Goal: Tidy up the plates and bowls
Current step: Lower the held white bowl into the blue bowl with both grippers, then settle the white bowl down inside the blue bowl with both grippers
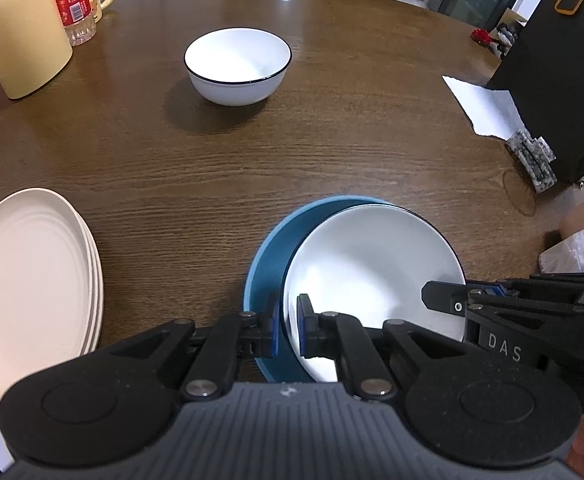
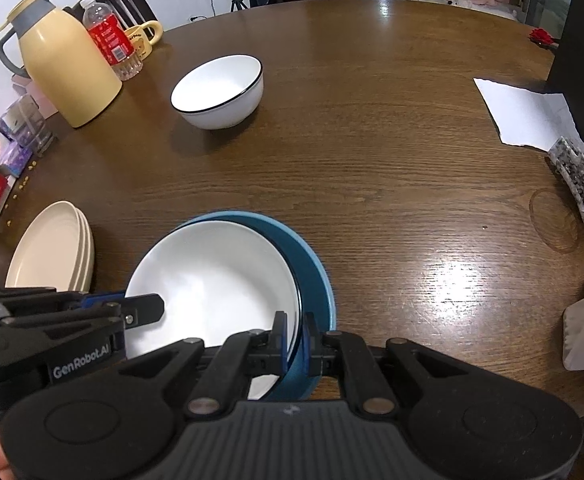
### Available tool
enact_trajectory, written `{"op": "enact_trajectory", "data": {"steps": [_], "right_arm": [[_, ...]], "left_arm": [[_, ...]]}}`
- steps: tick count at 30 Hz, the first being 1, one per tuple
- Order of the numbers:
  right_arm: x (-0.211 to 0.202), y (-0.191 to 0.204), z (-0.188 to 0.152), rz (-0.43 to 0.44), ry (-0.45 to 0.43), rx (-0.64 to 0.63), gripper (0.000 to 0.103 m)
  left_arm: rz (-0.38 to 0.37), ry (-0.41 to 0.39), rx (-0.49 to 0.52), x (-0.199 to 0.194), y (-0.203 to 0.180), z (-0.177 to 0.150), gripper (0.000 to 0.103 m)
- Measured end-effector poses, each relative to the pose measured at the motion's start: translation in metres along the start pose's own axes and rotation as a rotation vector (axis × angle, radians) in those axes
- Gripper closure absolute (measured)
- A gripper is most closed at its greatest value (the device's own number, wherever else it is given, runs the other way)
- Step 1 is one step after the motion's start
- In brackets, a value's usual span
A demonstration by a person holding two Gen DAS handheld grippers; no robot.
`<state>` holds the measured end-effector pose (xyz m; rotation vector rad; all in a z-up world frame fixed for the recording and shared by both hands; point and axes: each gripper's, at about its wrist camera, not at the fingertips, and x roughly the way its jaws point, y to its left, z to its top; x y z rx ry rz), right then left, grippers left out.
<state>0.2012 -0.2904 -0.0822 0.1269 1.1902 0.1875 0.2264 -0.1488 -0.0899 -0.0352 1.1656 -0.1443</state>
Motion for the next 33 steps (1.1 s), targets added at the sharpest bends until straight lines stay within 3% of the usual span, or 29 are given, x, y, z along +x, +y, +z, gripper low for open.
{"op": "enact_trajectory", "data": {"steps": [33], "right_arm": [[0.023, 0.0, 0.006, -0.016, 0.055, -0.006, 0.096]], "left_arm": [[0.063, 0.073, 0.041, 0.022, -0.007, 0.005, 0.094]]}}
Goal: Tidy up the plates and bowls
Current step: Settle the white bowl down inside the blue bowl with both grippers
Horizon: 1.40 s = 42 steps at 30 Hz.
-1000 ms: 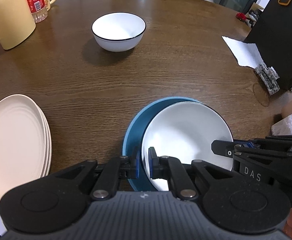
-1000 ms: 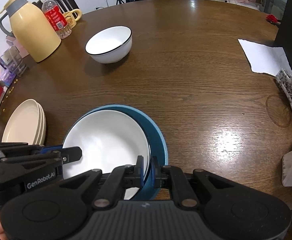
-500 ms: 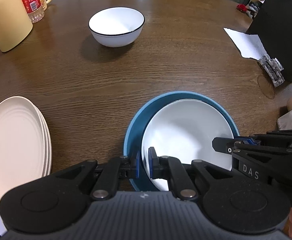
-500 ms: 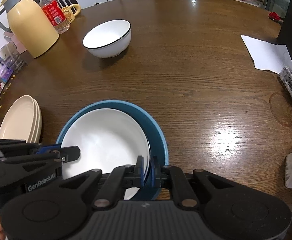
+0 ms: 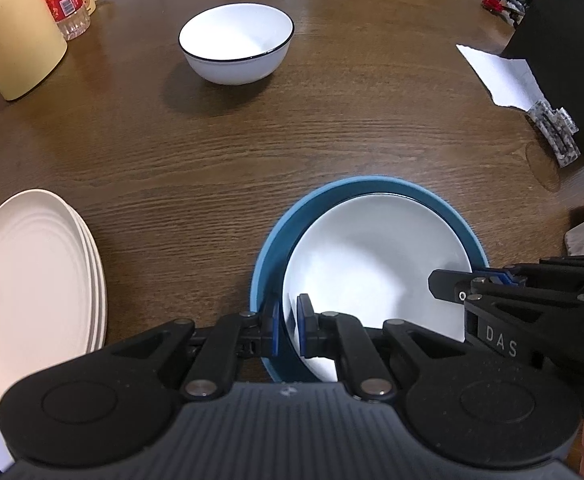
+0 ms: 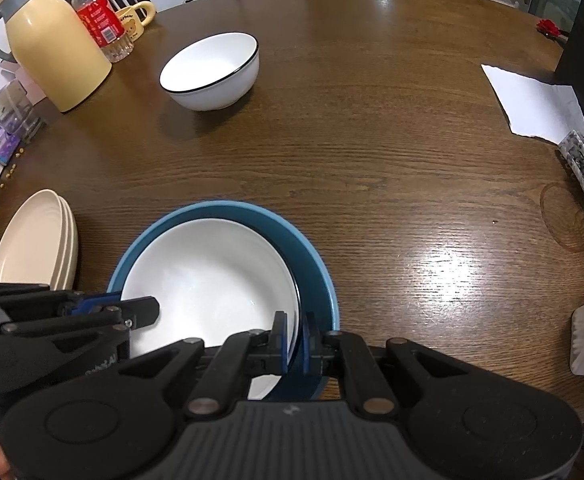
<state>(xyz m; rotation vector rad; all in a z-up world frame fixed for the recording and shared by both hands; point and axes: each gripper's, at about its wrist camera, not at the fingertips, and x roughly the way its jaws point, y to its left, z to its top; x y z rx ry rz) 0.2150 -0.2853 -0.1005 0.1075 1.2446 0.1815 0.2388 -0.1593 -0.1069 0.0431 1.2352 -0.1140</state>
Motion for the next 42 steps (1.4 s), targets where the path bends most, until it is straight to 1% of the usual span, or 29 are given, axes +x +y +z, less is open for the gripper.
{"op": "enact_trajectory", "data": {"steps": [8, 15, 25, 40, 42], "right_arm": [[0.003, 0.001, 0.003, -0.007, 0.013, -0.007, 0.096], [0.008, 0.0, 0.005, -0.009, 0.038, 0.014, 0.094], [0.01, -0.009, 0.007, 0.027, 0.066, 0.078, 0.089], [0.011, -0.019, 0.012, 0.075, 0.11, 0.144, 0.087], [0.011, -0.019, 0.013, 0.075, 0.111, 0.145, 0.085]], "left_arm": [[0.009, 0.006, 0.0, 0.0, 0.0, 0.003, 0.094], [-0.003, 0.015, -0.007, 0.0, 0.002, 0.005, 0.094], [-0.014, 0.019, -0.008, 0.001, 0.002, 0.007, 0.092], [-0.025, 0.02, -0.025, 0.0, 0.005, 0.007, 0.092], [-0.022, 0.019, -0.023, 0.0, 0.005, 0.007, 0.092]]}}
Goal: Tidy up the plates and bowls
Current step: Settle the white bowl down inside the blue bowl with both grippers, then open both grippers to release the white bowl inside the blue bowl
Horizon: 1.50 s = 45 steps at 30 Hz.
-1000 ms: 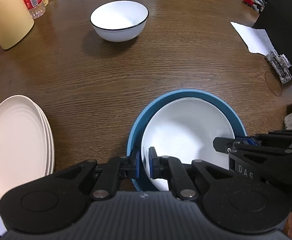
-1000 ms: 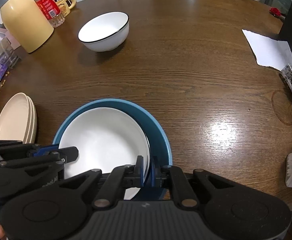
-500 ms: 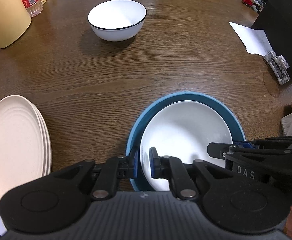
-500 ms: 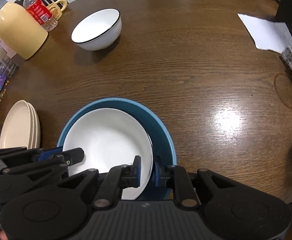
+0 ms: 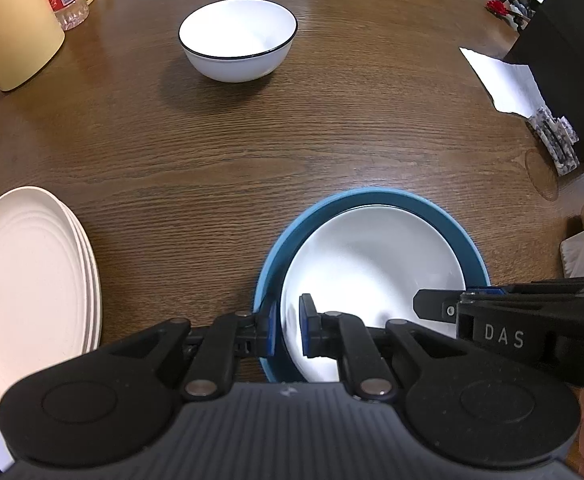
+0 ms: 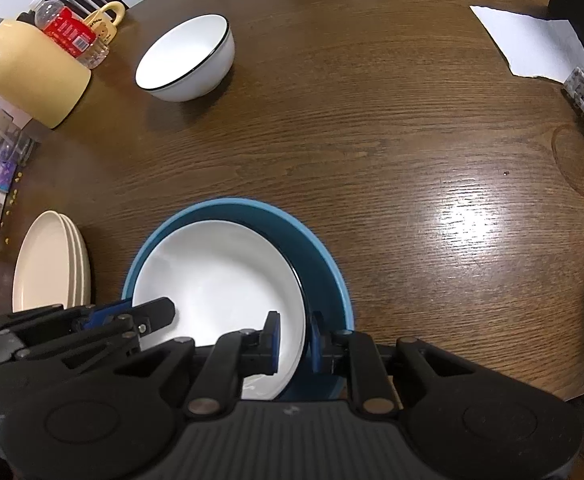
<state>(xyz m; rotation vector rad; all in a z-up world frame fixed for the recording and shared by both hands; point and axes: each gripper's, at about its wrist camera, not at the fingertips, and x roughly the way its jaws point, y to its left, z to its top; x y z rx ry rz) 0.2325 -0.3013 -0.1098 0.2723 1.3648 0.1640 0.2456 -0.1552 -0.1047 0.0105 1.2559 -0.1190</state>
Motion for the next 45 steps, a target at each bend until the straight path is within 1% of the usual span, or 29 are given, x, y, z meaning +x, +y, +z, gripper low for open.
{"op": "enact_trajectory", "data": {"steps": [2, 9, 19, 23, 24, 28, 41, 45], "right_arm": [[0.0, 0.001, 0.001, -0.001, -0.001, -0.006, 0.084], [-0.003, 0.008, 0.0, -0.03, -0.009, -0.032, 0.085], [-0.01, 0.013, 0.0, -0.046, -0.004, -0.047, 0.085], [-0.013, 0.013, 0.0, -0.051, -0.014, -0.05, 0.088], [-0.014, 0.014, 0.0, -0.056, -0.016, -0.052, 0.091], [-0.014, 0.014, -0.003, -0.072, -0.016, -0.058, 0.096], [-0.021, 0.017, -0.005, -0.096, -0.019, -0.085, 0.097], [-0.019, 0.019, -0.005, -0.118, -0.013, -0.101, 0.097]], "left_arm": [[0.0, -0.001, 0.003, 0.0, -0.001, 0.0, 0.094], [0.001, -0.015, 0.002, -0.003, -0.001, -0.001, 0.094], [-0.006, -0.008, 0.003, -0.005, -0.001, -0.003, 0.095], [-0.004, -0.008, -0.004, -0.005, -0.001, -0.003, 0.095], [-0.003, -0.008, -0.005, -0.005, -0.001, -0.003, 0.095], [0.0, -0.008, -0.009, -0.005, -0.001, -0.003, 0.095], [-0.012, -0.007, -0.01, -0.008, -0.001, -0.005, 0.095], [0.003, 0.005, -0.009, -0.005, -0.002, -0.005, 0.097]]}}
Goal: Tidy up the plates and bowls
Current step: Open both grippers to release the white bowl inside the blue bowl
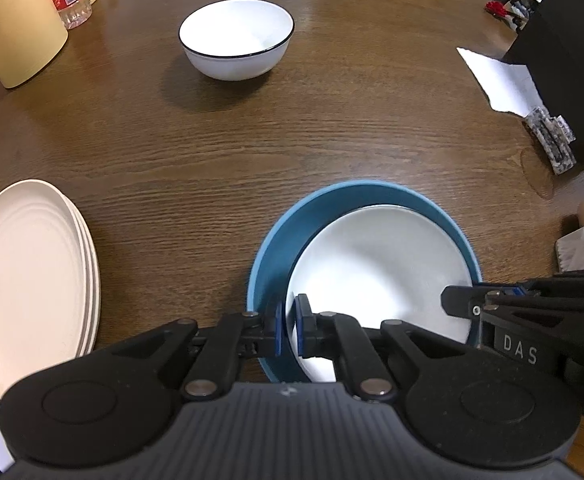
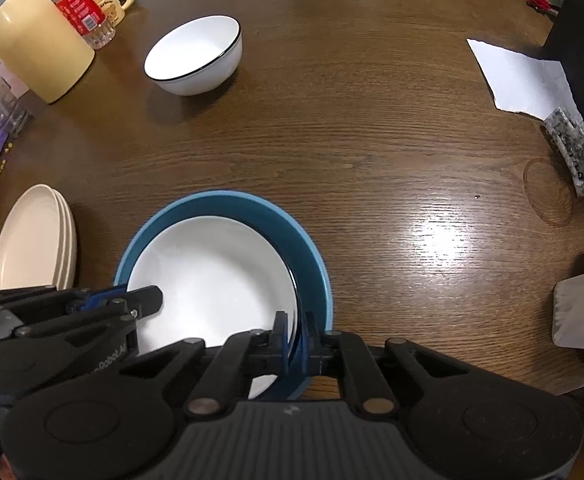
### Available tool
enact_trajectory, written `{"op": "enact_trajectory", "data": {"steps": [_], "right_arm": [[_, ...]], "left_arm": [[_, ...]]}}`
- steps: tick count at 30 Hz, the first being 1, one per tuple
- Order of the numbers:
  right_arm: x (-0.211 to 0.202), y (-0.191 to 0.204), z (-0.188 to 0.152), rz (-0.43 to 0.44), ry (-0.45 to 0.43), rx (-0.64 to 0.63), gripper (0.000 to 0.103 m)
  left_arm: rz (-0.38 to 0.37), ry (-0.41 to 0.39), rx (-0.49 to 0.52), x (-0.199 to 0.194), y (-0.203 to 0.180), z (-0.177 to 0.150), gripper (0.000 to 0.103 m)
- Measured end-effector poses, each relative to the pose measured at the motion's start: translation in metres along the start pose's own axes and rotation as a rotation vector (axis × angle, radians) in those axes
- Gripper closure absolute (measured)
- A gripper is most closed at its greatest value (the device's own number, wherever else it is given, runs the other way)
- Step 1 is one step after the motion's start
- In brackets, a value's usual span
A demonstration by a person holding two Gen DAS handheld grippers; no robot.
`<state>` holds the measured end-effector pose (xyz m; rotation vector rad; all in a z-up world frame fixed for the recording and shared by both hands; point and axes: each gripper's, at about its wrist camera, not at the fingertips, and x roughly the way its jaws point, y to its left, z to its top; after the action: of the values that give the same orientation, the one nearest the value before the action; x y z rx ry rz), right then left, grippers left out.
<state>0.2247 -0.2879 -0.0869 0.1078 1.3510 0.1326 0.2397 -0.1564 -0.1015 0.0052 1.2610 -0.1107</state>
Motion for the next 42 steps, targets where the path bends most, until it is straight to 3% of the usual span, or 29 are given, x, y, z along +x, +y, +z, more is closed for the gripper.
{"op": "enact_trajectory", "data": {"steps": [14, 21, 23, 24, 26, 30, 31, 33, 35, 36, 42], "right_arm": [[0.0, 0.01, 0.002, 0.006, -0.012, -0.025, 0.1], [-0.013, -0.004, -0.002, 0.027, -0.064, 0.005, 0.089], [-0.021, -0.012, -0.004, 0.046, -0.09, 0.028, 0.078], [-0.025, -0.015, -0.006, 0.053, -0.106, 0.038, 0.071], [-0.032, -0.022, -0.01, 0.061, -0.135, 0.053, 0.064], [-0.038, -0.032, -0.018, 0.072, -0.167, 0.067, 0.034], [-0.04, -0.034, -0.022, 0.079, -0.178, 0.068, 0.03], [-0.043, -0.037, -0.029, 0.099, -0.198, 0.069, 0.01], [-0.049, -0.039, -0.038, 0.115, -0.229, 0.064, 0.005], [-0.052, -0.039, -0.043, 0.12, -0.247, 0.059, 0.001], [-0.07, -0.032, -0.073, 0.121, -0.346, 0.015, 0.0]], "left_arm": [[-0.013, 0.003, -0.028, 0.004, 0.005, 0.0, 0.097], [-0.044, -0.043, -0.047, -0.012, 0.01, 0.002, 0.094], [-0.058, -0.064, -0.057, -0.018, 0.012, 0.002, 0.09], [-0.062, -0.076, -0.061, -0.022, 0.013, 0.001, 0.087], [-0.049, -0.11, -0.063, -0.03, 0.016, -0.001, 0.059], [-0.048, -0.155, -0.078, -0.043, 0.023, -0.005, 0.054], [-0.044, -0.169, -0.084, -0.046, 0.025, -0.006, 0.045], [-0.033, -0.203, -0.09, -0.053, 0.029, -0.012, 0.028], [-0.03, -0.245, -0.093, -0.06, 0.034, -0.019, 0.005], [-0.028, -0.269, -0.094, -0.064, 0.035, -0.023, 0.001], [0.0, -0.38, -0.106, -0.085, 0.041, -0.05, 0.0]]}}
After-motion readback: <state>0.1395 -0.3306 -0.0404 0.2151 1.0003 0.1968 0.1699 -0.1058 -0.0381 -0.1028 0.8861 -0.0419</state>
